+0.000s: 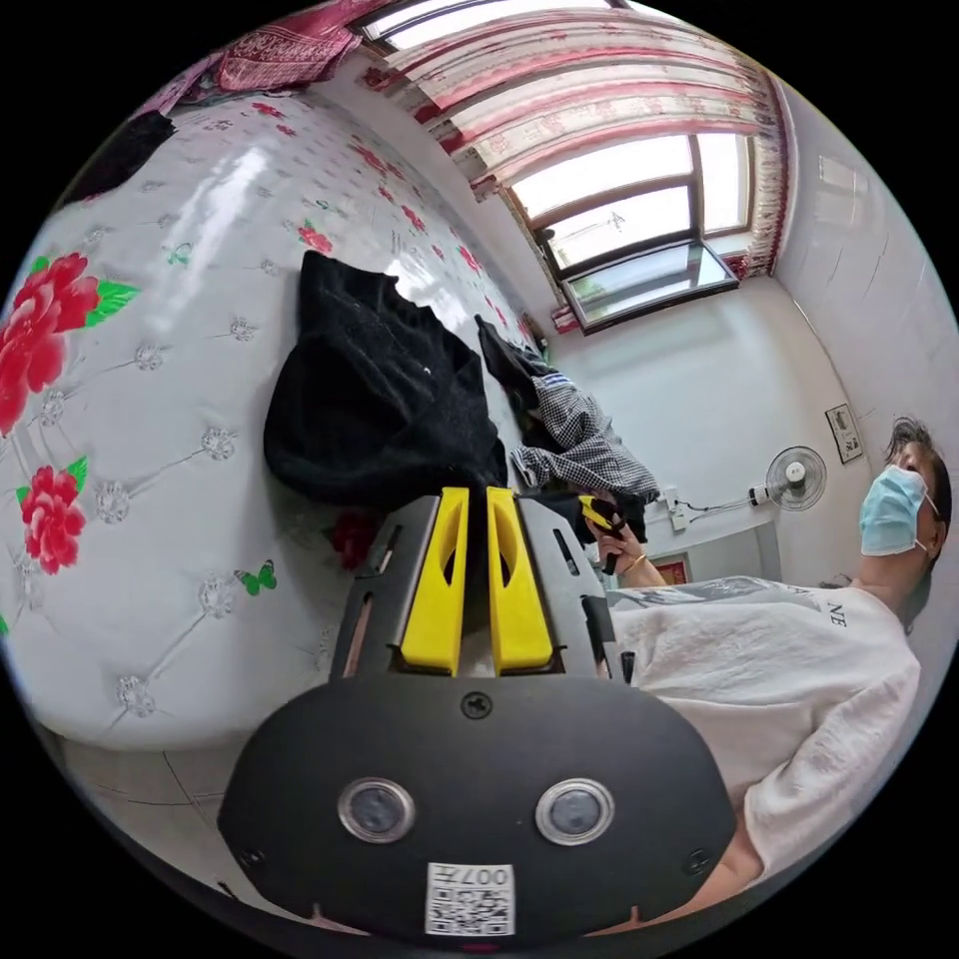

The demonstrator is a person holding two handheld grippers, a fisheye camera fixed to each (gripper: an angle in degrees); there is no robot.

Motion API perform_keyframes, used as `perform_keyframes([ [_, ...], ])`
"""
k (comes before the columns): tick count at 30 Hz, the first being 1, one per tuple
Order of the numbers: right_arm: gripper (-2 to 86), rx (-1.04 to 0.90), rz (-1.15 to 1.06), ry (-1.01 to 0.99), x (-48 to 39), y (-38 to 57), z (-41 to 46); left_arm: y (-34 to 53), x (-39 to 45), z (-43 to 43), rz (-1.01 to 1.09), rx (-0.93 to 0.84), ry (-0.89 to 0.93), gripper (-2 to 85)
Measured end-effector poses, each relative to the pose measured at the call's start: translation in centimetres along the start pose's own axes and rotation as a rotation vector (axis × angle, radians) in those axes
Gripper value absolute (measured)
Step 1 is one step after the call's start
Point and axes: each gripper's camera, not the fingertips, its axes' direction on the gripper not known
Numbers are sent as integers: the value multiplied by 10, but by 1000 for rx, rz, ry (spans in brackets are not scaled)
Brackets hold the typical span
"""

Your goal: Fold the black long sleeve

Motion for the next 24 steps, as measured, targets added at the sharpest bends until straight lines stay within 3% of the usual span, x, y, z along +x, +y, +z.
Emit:
perform_keyframes([
  [2, 8, -12, 15, -27, -7, -37, 1, -57, -11, 0, -10, 44, 56, 28],
  [5, 15, 64, -9, -14, -27, -117, 9, -139, -30, 9, -71, 195, -51, 46],
  [10, 30, 171, 51, 259, -14, -205, 60, -187, -78, 40, -253, 359, -230, 84],
  [19, 54, 30, -144, 557, 10, -142, 149, -121, -104, 123, -97, 36, -451, 92],
  [24, 39, -45, -314, 713, -13, -155, 207, -127, -120, 151, -101, 3, -527, 4],
])
